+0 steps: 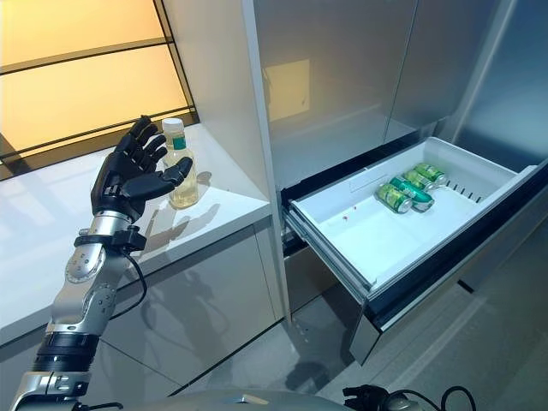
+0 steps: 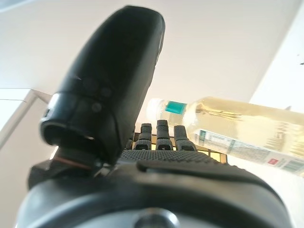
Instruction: Put drinks into fridge and close the fridge
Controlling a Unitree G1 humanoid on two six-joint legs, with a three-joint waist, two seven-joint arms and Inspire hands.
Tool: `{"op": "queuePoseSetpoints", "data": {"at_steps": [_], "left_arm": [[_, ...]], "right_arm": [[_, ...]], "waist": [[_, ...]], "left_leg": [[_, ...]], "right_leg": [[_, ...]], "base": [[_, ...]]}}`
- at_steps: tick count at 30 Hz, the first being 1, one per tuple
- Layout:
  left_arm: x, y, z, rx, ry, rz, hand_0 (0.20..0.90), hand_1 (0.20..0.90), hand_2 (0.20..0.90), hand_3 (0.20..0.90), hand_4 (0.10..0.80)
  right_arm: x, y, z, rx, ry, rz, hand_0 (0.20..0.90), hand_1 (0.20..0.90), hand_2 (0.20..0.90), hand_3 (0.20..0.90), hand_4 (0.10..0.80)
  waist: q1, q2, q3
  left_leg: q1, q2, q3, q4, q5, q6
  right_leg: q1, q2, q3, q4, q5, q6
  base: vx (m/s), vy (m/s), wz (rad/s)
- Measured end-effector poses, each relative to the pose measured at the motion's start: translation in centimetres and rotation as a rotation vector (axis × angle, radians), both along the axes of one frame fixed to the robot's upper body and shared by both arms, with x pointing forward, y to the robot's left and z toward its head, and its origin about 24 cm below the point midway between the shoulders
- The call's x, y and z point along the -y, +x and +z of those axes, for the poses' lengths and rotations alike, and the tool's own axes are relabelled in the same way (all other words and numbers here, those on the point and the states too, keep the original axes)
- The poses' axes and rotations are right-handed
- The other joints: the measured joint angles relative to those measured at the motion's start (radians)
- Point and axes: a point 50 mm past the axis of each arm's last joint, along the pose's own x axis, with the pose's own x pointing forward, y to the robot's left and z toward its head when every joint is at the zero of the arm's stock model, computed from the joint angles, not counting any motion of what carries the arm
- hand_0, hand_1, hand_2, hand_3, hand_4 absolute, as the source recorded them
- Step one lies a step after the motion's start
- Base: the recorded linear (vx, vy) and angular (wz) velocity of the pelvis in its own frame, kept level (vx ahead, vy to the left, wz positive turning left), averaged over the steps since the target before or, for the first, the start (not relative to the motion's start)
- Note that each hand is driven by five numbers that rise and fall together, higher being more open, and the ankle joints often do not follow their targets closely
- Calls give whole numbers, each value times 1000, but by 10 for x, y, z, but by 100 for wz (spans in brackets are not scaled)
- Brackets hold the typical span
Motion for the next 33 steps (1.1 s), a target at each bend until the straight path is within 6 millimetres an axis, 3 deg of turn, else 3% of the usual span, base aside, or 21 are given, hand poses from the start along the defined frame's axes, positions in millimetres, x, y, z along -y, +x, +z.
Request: {"op": "queuePoseSetpoints", "data": {"at_steps": [7, 16, 33], "left_arm": [[-3, 0, -2, -11, 40, 56, 900, 900, 900, 900, 800], [-16, -4, -9, -13, 89, 250, 900, 900, 900, 900, 800], [-17, -6, -4, 30, 119, 276, 900, 900, 900, 900, 800]], "right_arm": [[-1, -1, 0, -2, 3, 0, 900, 900, 900, 900, 800], [-5, -2, -1, -4, 15, -1, 900, 900, 900, 900, 800], [-8, 0, -1, 4, 21, 1, 900, 900, 900, 900, 800]], "waist": [[0, -5, -10], [1, -23, -8], [3, -40, 2]], "left_leg": [[-1, 2, 3, 0, -2, -2], [-1, 2, 4, 0, -1, -2], [-1, 2, 4, 0, -1, -2]], "right_leg": [[-4, 1, 4, 0, 0, -1], [-8, 1, 5, 0, 0, -2], [-8, 1, 5, 0, -1, -1]], "base": [[9, 31, -1], [1, 4, 0], [0, 0, 0]]}}
